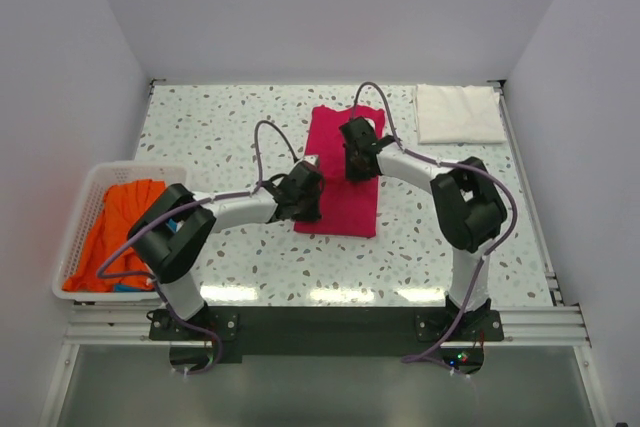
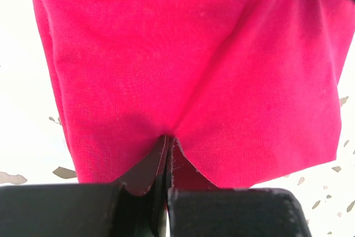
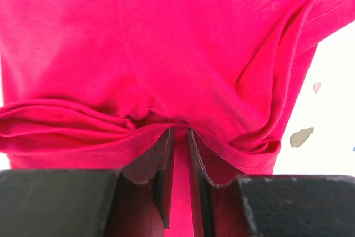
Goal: Fold and stack the t-shirts
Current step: Fold the tshirt
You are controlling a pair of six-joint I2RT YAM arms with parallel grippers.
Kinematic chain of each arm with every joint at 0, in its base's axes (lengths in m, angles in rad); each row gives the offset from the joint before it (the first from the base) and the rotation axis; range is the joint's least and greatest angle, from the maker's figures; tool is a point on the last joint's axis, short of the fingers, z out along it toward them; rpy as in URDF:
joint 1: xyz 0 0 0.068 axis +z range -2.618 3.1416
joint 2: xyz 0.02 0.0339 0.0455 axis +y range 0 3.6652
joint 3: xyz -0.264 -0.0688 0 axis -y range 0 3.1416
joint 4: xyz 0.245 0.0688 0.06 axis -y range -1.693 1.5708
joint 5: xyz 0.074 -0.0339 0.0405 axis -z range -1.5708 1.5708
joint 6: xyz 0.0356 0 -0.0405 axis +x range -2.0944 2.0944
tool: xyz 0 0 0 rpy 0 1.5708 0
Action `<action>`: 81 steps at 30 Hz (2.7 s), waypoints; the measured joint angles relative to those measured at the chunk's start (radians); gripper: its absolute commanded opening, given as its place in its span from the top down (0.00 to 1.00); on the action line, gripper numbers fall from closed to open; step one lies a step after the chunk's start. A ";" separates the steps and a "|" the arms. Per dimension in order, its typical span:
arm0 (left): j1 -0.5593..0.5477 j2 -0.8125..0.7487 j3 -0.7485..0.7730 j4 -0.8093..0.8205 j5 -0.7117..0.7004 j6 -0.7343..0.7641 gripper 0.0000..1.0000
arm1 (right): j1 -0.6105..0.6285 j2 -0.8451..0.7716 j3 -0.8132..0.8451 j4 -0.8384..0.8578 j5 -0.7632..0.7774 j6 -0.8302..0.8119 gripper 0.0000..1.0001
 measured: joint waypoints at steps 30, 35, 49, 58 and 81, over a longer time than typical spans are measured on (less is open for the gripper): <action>0.199 0.228 0.304 -0.026 0.004 0.026 0.95 | 0.013 -0.407 -0.463 0.065 -0.100 0.060 0.45; 0.201 0.230 0.304 -0.026 0.016 0.024 0.95 | 0.066 -0.410 -0.565 0.117 -0.117 0.094 0.50; 0.257 0.230 0.304 -0.027 0.034 0.028 0.91 | 0.084 -0.499 -0.679 0.185 -0.101 0.130 0.63; 0.261 0.098 0.265 -0.042 0.049 0.062 0.56 | 0.083 -0.554 -0.690 0.125 -0.109 0.140 0.39; 0.204 -0.373 -0.362 0.017 0.203 0.078 0.43 | 0.063 -0.764 -0.837 0.164 -0.166 0.388 0.44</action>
